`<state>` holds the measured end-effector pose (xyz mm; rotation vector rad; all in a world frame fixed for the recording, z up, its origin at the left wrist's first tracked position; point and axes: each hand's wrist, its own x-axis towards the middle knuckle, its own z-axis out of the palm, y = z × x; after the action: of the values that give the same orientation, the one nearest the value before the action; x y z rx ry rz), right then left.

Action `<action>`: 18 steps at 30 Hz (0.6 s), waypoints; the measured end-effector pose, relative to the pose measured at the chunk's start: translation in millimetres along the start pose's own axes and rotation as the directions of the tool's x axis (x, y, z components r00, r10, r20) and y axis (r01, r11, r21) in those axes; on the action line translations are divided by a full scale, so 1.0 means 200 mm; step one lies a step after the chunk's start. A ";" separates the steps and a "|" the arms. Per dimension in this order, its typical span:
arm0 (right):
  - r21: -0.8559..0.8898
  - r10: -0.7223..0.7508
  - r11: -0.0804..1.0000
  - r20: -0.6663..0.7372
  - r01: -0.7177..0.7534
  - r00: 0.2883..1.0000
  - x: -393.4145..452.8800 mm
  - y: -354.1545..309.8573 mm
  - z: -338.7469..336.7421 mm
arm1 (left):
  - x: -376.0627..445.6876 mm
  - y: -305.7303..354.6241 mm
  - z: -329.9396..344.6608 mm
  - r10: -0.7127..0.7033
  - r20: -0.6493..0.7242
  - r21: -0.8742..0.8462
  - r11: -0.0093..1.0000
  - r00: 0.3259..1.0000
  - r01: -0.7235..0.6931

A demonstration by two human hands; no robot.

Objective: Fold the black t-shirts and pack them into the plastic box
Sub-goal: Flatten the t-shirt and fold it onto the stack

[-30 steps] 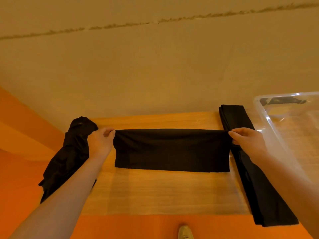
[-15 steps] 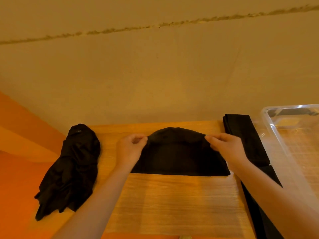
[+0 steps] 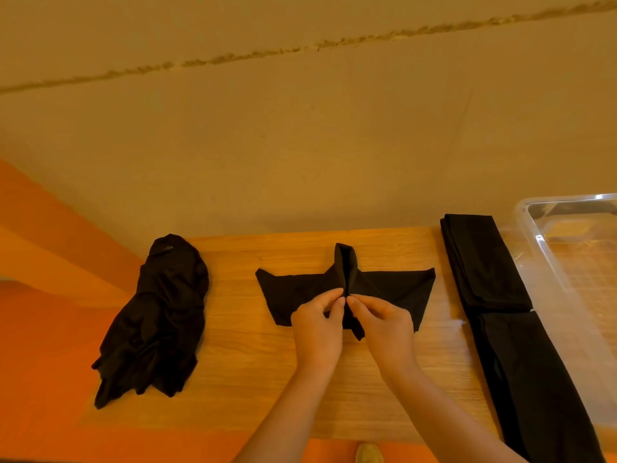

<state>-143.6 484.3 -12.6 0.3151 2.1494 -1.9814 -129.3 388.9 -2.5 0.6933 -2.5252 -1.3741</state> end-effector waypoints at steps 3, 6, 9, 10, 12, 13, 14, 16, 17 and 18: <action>0.000 -0.027 1.000 -0.004 0.027 1.000 -0.02 0.00 0.01 | -0.03 -0.01 0.00 0.104 -0.018 0.071 0.992 0.994 -0.103; 0.044 -0.036 0.998 -0.006 0.036 0.999 -0.03 -0.02 0.02 | -0.05 -0.02 0.00 0.234 -0.017 0.203 0.953 0.972 -0.225; 0.057 -0.034 0.998 -0.002 0.034 0.999 -0.04 -0.03 0.02 | -0.05 -0.04 0.01 0.407 -0.062 0.369 0.858 0.911 -0.358; 0.079 -0.016 0.997 -0.003 0.016 1.000 -0.04 -0.03 0.02 | -0.05 -0.04 0.01 0.452 -0.081 0.412 0.827 0.888 -0.383; 0.143 0.039 0.989 -0.001 -0.039 0.999 -0.05 -0.04 0.02 | -0.05 -0.05 0.00 0.533 -0.088 0.480 0.763 0.842 -0.433; 0.159 0.058 0.986 -0.001 -0.057 0.998 -0.05 -0.04 0.02 | -0.05 -0.05 0.00 0.564 -0.085 0.506 0.734 0.821 -0.452; 0.161 0.064 0.985 -0.003 -0.063 0.998 -0.05 -0.04 0.02 | -0.05 -0.05 0.00 0.587 -0.083 0.528 0.711 0.805 -0.464; 0.144 0.057 0.988 -0.008 -0.056 0.998 -0.05 -0.05 0.02 | -0.05 -0.07 0.00 0.625 -0.071 0.551 0.674 0.777 -0.492; 0.134 0.053 0.990 -0.007 -0.051 0.999 -0.05 -0.05 0.02 | -0.06 -0.07 0.00 0.635 -0.060 0.543 0.668 0.770 -0.508; 0.127 0.053 0.991 -0.001 -0.052 0.999 -0.05 -0.05 0.02 | -0.06 -0.07 0.00 0.637 -0.058 0.532 0.671 0.769 -0.516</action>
<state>-136.9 479.5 -1.5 0.3920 2.0002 -2.0939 -114.5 387.6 -13.4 0.0529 -2.5547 -0.3991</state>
